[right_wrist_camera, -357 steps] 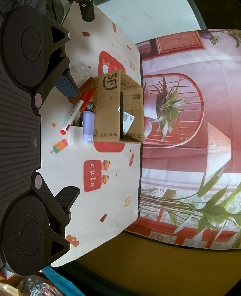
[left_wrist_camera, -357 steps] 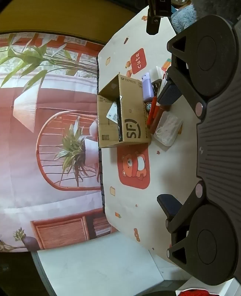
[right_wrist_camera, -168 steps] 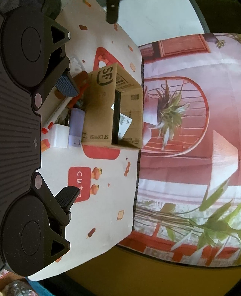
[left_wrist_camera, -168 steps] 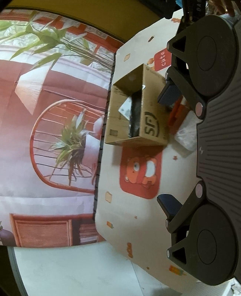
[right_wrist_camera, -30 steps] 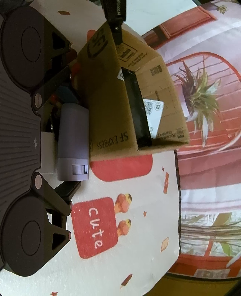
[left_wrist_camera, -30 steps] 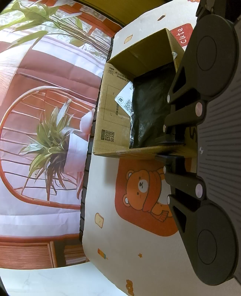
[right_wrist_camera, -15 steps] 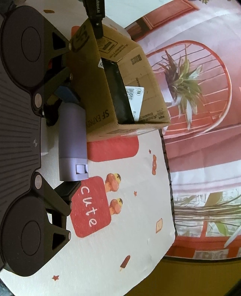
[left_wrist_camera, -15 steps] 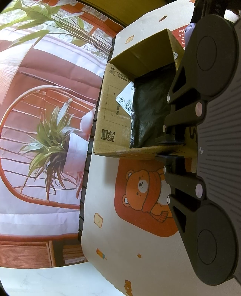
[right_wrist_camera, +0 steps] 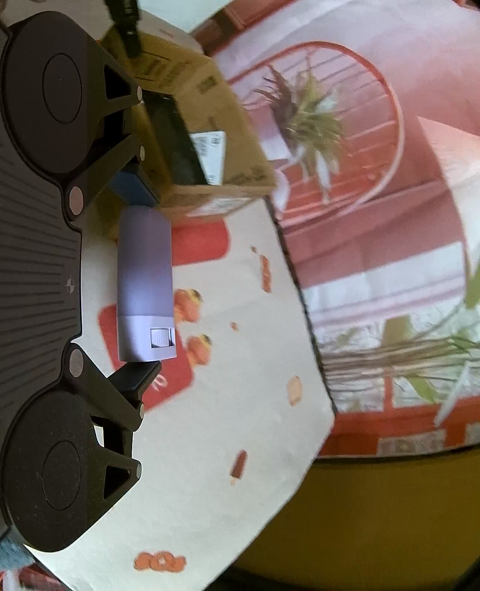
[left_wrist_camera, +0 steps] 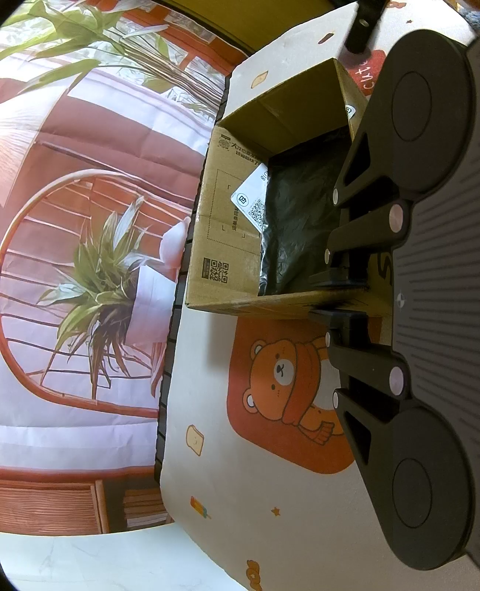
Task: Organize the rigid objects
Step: 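Lift the lavender cylinder with the right gripper and carry it over the box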
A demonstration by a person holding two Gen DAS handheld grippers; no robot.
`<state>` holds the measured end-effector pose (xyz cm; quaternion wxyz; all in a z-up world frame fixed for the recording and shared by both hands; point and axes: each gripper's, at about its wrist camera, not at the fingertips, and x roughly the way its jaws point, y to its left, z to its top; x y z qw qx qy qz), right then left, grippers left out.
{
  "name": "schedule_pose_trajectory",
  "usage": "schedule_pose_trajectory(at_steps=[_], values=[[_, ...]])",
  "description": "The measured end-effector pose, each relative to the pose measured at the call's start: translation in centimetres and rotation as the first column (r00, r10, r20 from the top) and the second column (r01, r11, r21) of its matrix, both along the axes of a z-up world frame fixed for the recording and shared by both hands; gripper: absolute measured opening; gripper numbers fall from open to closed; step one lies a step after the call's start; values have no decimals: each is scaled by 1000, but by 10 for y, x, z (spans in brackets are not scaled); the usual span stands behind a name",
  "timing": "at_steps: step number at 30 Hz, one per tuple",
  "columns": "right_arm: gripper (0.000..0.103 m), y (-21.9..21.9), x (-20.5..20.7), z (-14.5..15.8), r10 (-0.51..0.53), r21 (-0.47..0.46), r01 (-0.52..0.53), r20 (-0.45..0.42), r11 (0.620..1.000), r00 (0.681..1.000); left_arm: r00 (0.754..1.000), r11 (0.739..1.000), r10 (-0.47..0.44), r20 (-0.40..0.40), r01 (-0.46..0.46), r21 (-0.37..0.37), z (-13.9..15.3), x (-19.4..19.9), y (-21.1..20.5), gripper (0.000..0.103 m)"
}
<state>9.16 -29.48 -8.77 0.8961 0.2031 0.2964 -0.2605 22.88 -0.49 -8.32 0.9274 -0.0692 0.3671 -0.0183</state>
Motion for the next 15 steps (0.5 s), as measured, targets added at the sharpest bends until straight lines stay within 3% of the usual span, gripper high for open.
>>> schedule_pose_trajectory(at_steps=[8, 15], values=[[86, 3, 15, 32, 39, -81, -32, 84, 996, 996, 1000, 1000, 3, 1, -3, -11, -1, 0, 1, 13], [86, 25, 58, 48, 212, -115, -200, 102, 973, 972, 1000, 1000, 5, 0, -5, -22, -1, -1, 3, 13]])
